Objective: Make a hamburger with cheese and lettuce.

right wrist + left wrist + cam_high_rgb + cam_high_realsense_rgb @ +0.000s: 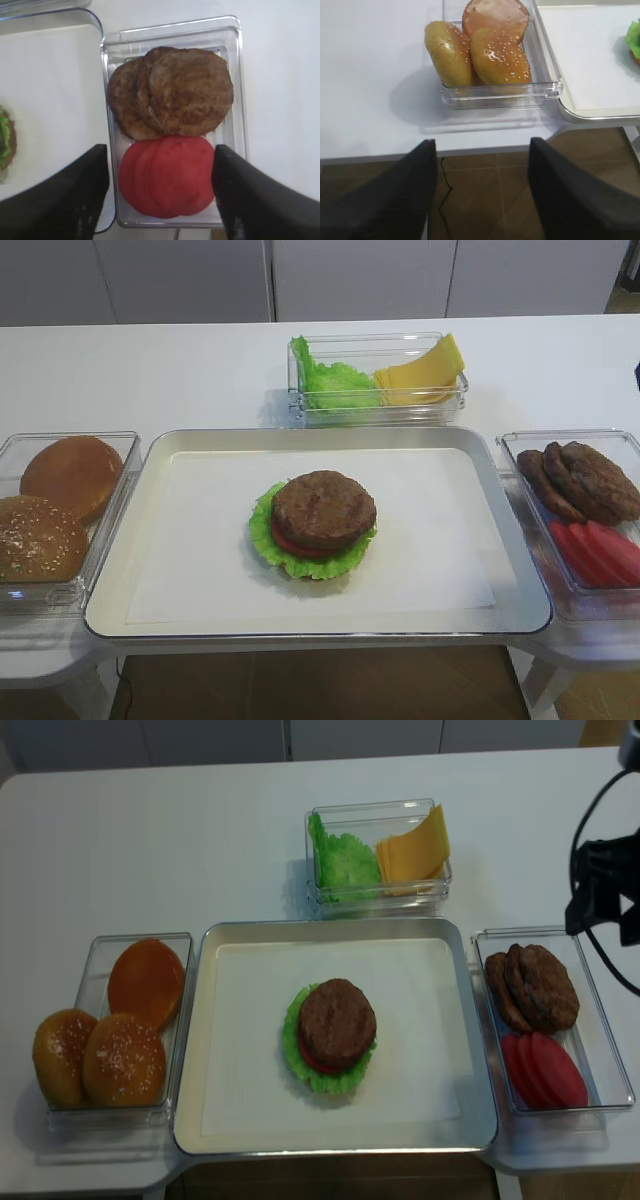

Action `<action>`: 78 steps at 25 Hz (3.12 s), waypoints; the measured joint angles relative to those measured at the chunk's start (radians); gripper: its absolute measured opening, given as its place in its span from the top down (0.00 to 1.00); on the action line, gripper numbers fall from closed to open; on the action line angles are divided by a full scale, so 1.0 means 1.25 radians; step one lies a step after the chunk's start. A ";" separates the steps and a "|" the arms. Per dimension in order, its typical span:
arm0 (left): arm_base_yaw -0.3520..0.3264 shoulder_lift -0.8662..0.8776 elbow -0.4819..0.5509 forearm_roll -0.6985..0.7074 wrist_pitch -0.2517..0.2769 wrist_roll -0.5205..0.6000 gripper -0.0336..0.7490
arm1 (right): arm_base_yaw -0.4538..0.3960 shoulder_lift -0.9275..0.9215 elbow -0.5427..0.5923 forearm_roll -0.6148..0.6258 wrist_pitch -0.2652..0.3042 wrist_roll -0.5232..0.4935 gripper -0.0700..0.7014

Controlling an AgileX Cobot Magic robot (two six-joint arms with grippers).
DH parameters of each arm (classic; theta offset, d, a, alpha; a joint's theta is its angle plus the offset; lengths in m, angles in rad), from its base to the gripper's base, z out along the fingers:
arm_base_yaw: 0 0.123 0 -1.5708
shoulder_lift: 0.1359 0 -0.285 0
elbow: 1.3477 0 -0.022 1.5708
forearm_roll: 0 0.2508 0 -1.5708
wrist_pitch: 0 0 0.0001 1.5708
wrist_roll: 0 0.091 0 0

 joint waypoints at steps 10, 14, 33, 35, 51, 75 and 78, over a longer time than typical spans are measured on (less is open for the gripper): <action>0.000 0.000 0.000 0.000 0.000 0.000 0.40 | 0.000 -0.264 0.122 -0.046 0.024 0.000 0.26; 0.000 0.000 0.000 0.000 0.000 0.000 0.40 | 0.000 -0.368 0.171 -0.060 0.039 0.000 0.26; 0.000 0.000 0.000 0.000 0.000 0.000 0.40 | -0.002 -1.005 0.398 -0.094 0.074 -0.012 0.26; 0.000 0.000 0.000 0.000 0.000 0.000 0.40 | -0.002 -1.060 0.421 -0.095 0.075 -0.012 0.26; 0.000 0.000 0.000 0.000 0.000 0.000 0.40 | -0.002 -1.084 0.569 -0.126 0.011 -0.012 0.26; 0.000 0.000 0.000 0.000 0.000 0.000 0.40 | 0.020 -1.084 0.597 -0.130 -0.034 -0.011 0.26; 0.000 0.000 0.000 0.000 0.000 0.000 0.40 | 0.034 -1.084 0.597 -0.130 -0.034 -0.011 0.26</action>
